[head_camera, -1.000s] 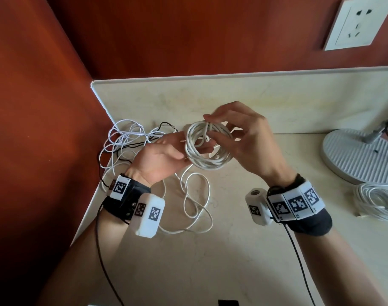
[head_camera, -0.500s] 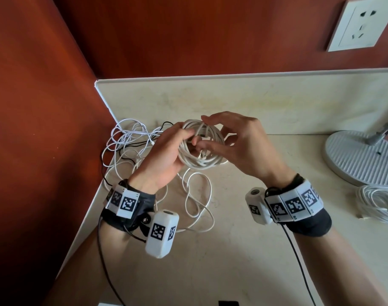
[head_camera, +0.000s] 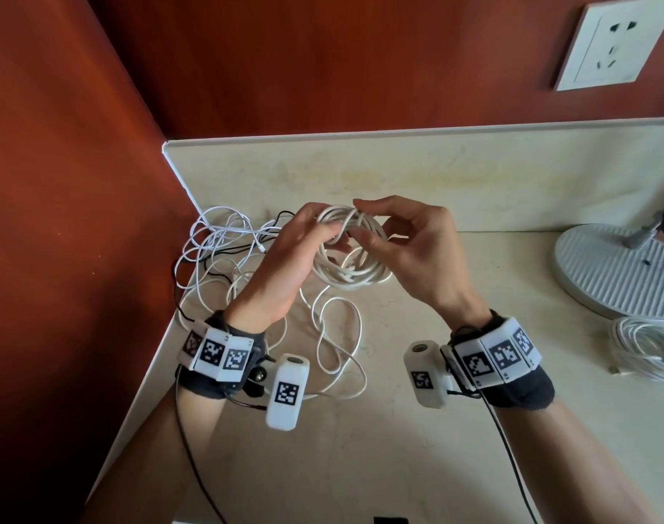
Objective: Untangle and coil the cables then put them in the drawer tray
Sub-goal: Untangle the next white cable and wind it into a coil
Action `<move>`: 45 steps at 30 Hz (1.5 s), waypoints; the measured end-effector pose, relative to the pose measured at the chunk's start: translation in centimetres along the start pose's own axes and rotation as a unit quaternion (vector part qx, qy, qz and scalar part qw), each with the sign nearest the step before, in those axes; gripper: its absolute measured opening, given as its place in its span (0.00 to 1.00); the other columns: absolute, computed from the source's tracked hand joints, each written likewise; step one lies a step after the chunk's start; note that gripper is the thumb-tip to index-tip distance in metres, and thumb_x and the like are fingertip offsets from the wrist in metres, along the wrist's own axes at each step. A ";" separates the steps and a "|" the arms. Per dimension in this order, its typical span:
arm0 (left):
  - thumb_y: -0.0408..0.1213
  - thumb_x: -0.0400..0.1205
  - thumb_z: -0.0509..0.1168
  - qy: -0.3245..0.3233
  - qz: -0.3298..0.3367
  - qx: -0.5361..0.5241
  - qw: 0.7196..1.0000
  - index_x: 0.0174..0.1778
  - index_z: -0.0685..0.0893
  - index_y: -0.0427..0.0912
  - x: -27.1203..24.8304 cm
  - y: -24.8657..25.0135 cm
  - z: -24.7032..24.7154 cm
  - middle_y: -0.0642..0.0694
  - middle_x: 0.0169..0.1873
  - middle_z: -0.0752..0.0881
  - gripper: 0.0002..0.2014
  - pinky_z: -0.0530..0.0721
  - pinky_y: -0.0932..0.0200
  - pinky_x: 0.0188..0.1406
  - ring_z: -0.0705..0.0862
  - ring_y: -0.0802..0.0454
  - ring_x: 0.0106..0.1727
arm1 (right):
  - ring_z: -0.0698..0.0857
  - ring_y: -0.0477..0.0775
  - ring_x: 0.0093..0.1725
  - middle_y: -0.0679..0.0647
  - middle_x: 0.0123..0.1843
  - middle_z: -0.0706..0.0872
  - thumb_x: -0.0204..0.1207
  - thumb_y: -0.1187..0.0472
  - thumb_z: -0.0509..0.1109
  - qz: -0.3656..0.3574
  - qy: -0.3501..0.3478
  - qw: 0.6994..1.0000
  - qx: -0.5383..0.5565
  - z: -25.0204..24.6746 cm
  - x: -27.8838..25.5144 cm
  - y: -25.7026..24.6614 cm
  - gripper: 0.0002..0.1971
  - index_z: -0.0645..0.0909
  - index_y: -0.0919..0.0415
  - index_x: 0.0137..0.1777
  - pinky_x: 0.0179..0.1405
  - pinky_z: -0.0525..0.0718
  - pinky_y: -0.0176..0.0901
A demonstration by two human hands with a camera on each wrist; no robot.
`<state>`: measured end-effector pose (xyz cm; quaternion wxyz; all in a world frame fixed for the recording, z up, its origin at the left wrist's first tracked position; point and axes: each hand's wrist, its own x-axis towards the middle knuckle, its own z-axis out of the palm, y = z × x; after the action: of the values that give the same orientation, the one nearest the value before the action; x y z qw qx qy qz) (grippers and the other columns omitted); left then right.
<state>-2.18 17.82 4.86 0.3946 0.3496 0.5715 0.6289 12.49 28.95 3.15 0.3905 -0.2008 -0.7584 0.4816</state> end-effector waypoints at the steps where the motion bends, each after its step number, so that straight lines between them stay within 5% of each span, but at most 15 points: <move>1: 0.39 0.82 0.65 -0.003 -0.009 -0.004 1.000 0.68 0.81 0.32 0.0 -0.1 -0.1 0.34 0.56 0.87 0.20 0.83 0.45 0.58 0.88 0.42 0.57 | 0.91 0.46 0.37 0.37 0.45 0.93 0.78 0.61 0.83 0.002 0.003 1.000 0.005 0.1 -0.2 -0.1 0.15 0.91 0.57 0.64 0.40 0.91 0.45; 4: 0.37 0.82 0.67 -0.012 -0.049 -0.047 0.998 0.68 0.83 0.31 0.0 -0.3 -0.6 0.29 0.60 0.87 0.20 0.85 0.46 0.59 0.88 0.41 0.59 | 0.94 0.52 0.42 0.40 0.49 0.94 0.78 0.62 0.83 -0.002 0.007 1.000 0.003 0.2 -0.5 -0.3 0.16 0.91 0.55 0.65 0.45 0.94 0.53; 7: 0.33 0.81 0.66 -0.016 -0.084 -0.131 0.988 0.53 0.89 0.36 -0.1 -0.2 -0.9 0.41 0.48 0.91 0.09 0.89 0.57 0.49 0.91 0.49 0.49 | 0.94 0.52 0.41 0.33 0.47 0.91 0.78 0.61 0.82 -0.016 0.011 1.000 -0.015 0.1 -0.3 -0.7 0.16 0.90 0.55 0.65 0.43 0.93 0.52; 9: 0.34 0.84 0.63 -0.038 -0.103 -0.209 0.972 0.50 0.93 0.37 -0.3 0.0 -0.8 0.41 0.49 0.92 0.12 0.90 0.54 0.53 0.92 0.48 0.50 | 0.93 0.52 0.40 0.35 0.47 0.91 0.78 0.61 0.82 -0.027 0.015 0.999 -0.021 0.0 -0.1 -1.1 0.15 0.90 0.54 0.64 0.43 0.93 0.51; 14: 0.42 0.86 0.63 -0.068 -0.179 -0.359 0.913 0.69 0.85 0.28 0.6 -0.4 -2.0 0.29 0.69 0.84 0.22 0.76 0.41 0.80 0.85 0.35 0.69 | 0.93 0.48 0.39 0.34 0.46 0.92 0.78 0.61 0.82 -0.043 0.025 0.999 0.003 0.0 0.2 -1.7 0.14 0.91 0.55 0.63 0.41 0.90 0.43; 16: 0.32 0.78 0.75 -0.087 -0.174 -0.367 0.910 0.66 0.87 0.27 1.3 -0.9 -2.5 0.30 0.64 0.87 0.20 0.82 0.42 0.75 0.88 0.36 0.64 | 0.92 0.47 0.38 0.34 0.45 0.92 0.78 0.62 0.82 -0.046 0.026 0.998 0.016 0.0 0.3 -1.9 0.14 0.90 0.56 0.63 0.39 0.89 0.41; 18: 0.29 0.62 0.89 -0.113 -0.155 -0.328 0.925 0.58 0.91 0.29 1.8 -1.3 -2.7 0.34 0.56 0.91 0.28 0.91 0.49 0.60 0.92 0.42 0.54 | 0.91 0.47 0.37 0.35 0.45 0.93 0.79 0.62 0.82 -0.047 0.023 0.998 0.018 0.1 0.3 -2.1 0.14 0.90 0.55 0.63 0.38 0.88 0.41; 21: 0.41 0.52 0.93 -0.181 -0.092 -0.178 0.963 0.49 0.96 0.40 1.7 -1.0 -2.0 0.43 0.49 0.93 0.29 0.89 0.57 0.59 0.93 0.51 0.50 | 0.93 0.46 0.40 0.39 0.45 0.94 0.78 0.63 0.82 -0.039 0.017 0.998 0.043 0.2 0.3 -2.2 0.14 0.90 0.57 0.64 0.40 0.87 0.37; 24: 0.45 0.60 0.90 -0.193 -0.041 -0.108 0.974 0.54 0.95 0.44 2.1 -1.1 -2.0 0.45 0.51 0.93 0.27 0.89 0.55 0.60 0.92 0.51 0.52 | 0.93 0.47 0.40 0.44 0.45 0.94 0.79 0.64 0.81 -0.046 0.017 0.997 0.062 0.2 0.1 -2.3 0.14 0.90 0.58 0.64 0.39 0.87 0.37; 28: 0.45 0.67 0.87 -0.142 0.041 -0.034 0.988 0.60 0.90 0.41 2.6 -1.7 -1.9 0.40 0.52 0.91 0.27 0.87 0.47 0.59 0.89 0.43 0.54 | 0.94 0.56 0.44 0.51 0.58 0.92 0.79 0.66 0.81 -0.066 0.009 0.994 0.087 0.4 0.1 -2.2 0.14 0.86 0.57 0.63 0.44 0.94 0.54; 32: 0.39 0.69 0.82 -0.043 0.156 0.062 0.985 0.55 0.90 0.38 2.6 -2.3 -1.0 0.45 0.47 0.94 0.20 0.89 0.49 0.54 0.92 0.46 0.49 | 0.90 0.55 0.38 0.55 0.50 0.92 0.79 0.67 0.81 -0.062 0.021 0.992 0.111 0.5 0.1 -1.9 0.15 0.75 0.62 0.56 0.36 0.90 0.53; 34: 0.38 0.71 0.80 0.007 0.191 0.084 0.978 0.58 0.88 0.35 2.6 -2.5 -0.5 0.40 0.49 0.93 0.21 0.90 0.45 0.57 0.92 0.43 0.51 | 0.91 0.57 0.40 0.60 0.49 0.91 0.80 0.69 0.79 -0.071 0.013 0.991 0.114 0.5 0.3 -1.8 0.12 0.76 0.63 0.51 0.36 0.90 0.61; 36: 0.35 0.73 0.79 0.019 0.202 0.057 0.977 0.60 0.86 0.35 2.6 -2.5 -0.1 0.43 0.49 0.93 0.20 0.88 0.51 0.55 0.92 0.47 0.51 | 0.88 0.66 0.40 0.64 0.48 0.89 0.81 0.69 0.78 -0.077 0.005 0.992 0.100 0.4 0.5 -1.6 0.08 0.79 0.66 0.47 0.37 0.87 0.72; 41: 0.59 0.72 0.81 0.054 0.197 0.042 0.978 0.57 0.87 0.34 2.1 -2.7 0.4 0.41 0.46 0.92 0.31 0.88 0.43 0.56 0.91 0.41 0.48 | 0.87 0.76 0.43 0.65 0.53 0.90 0.83 0.68 0.76 -0.077 -0.030 0.992 0.097 0.0 1.0 -1.7 0.05 0.82 0.68 0.51 0.40 0.85 0.78; 45: 0.61 0.72 0.81 0.063 0.201 0.048 0.976 0.54 0.90 0.46 2.2 -2.6 0.2 0.44 0.46 0.92 0.24 0.88 0.37 0.56 0.90 0.40 0.48 | 0.89 0.77 0.46 0.61 0.57 0.91 0.86 0.66 0.73 -0.078 -0.047 0.990 0.107 -0.2 0.8 -1.8 0.05 0.83 0.69 0.55 0.45 0.86 0.79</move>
<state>-2.72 19.94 2.23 0.2058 0.4352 0.5433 0.6878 12.25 28.80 5.09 0.4101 -0.0750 -0.7336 0.5366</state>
